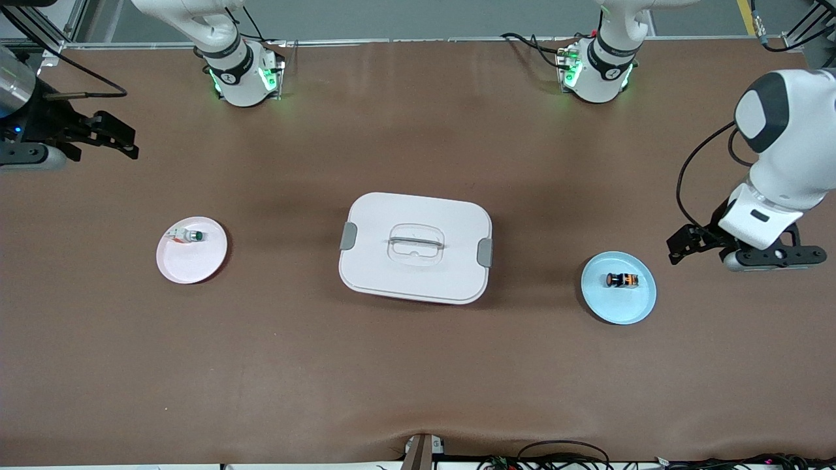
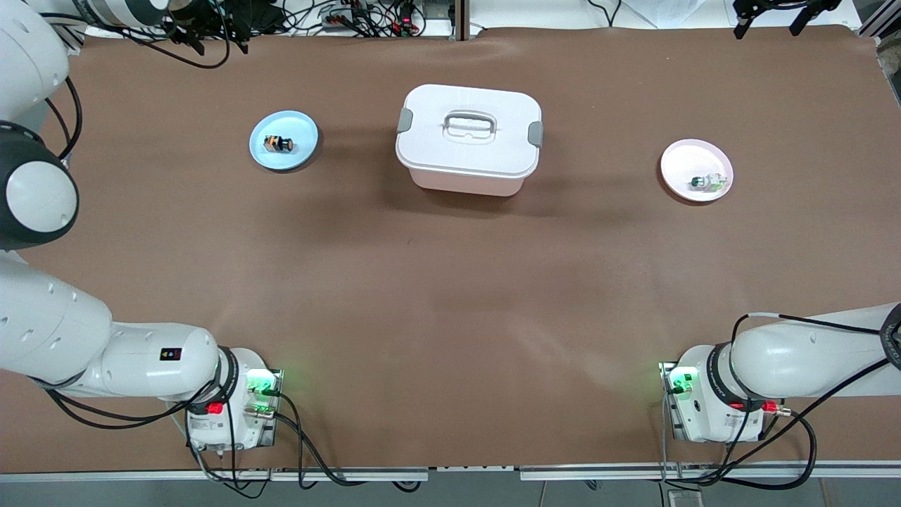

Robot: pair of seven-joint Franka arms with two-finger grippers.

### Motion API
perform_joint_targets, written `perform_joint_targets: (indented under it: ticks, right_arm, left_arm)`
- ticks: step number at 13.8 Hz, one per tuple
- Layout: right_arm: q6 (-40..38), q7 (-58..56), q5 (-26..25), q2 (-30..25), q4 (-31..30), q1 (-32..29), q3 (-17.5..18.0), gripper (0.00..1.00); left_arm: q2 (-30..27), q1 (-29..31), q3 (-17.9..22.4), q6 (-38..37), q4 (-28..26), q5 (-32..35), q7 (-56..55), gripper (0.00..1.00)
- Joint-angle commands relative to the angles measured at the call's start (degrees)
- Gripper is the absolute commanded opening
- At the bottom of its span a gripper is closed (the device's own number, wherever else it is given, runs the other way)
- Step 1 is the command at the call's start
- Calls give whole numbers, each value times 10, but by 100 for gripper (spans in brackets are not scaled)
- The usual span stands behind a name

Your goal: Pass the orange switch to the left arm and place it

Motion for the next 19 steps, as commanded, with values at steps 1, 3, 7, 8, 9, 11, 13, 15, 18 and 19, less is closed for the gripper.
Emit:
perform_joint_targets:
  ticks: [1, 3, 7, 8, 9, 11, 13, 15, 18, 19]
  right_arm:
    - [5, 7, 5, -14, -12, 5, 0, 100]
    - [-2, 7, 5, -14, -5, 4, -1, 100]
    - [-29, 7, 5, -32, 9, 1, -4, 100]
    - [-26, 7, 5, -33, 6, 0, -5, 100]
    - [-23, 7, 6, -33, 6, 0, -5, 100]
    - [-15, 8, 8, -33, 3, 0, -6, 100]
    - [-1, 8, 9, -33, 1, 1, -5, 100]
    - [10, 8, 9, -33, 1, 1, -5, 100]
    - [27, 7, 25, -34, -6, 0, -6, 100]
    - [28, 7, 26, -34, -7, 0, -6, 100]
  left_arm:
    - [-32, 6, -3, -44, 10, 3, 5, 100]
    - [-38, 5, -3, -81, 35, 3, 5, 100]
    - [-49, 3, -7, -151, 73, 3, 6, 100]
    - [-54, 3, -10, -153, 76, 3, 4, 100]
    - [-60, 3, -11, -154, 77, 3, 1, 100]
    - [-73, 3, -11, -167, 76, 2, 1, 100]
    - [-88, 2, -10, -179, 77, 1, 2, 100]
    - [-106, -23, 7, -210, 76, -1, 5, 100]
    - [-124, -47, 40, -220, 77, -4, 2, 100]
    - [-131, -47, 40, -228, 76, -4, 3, 100]
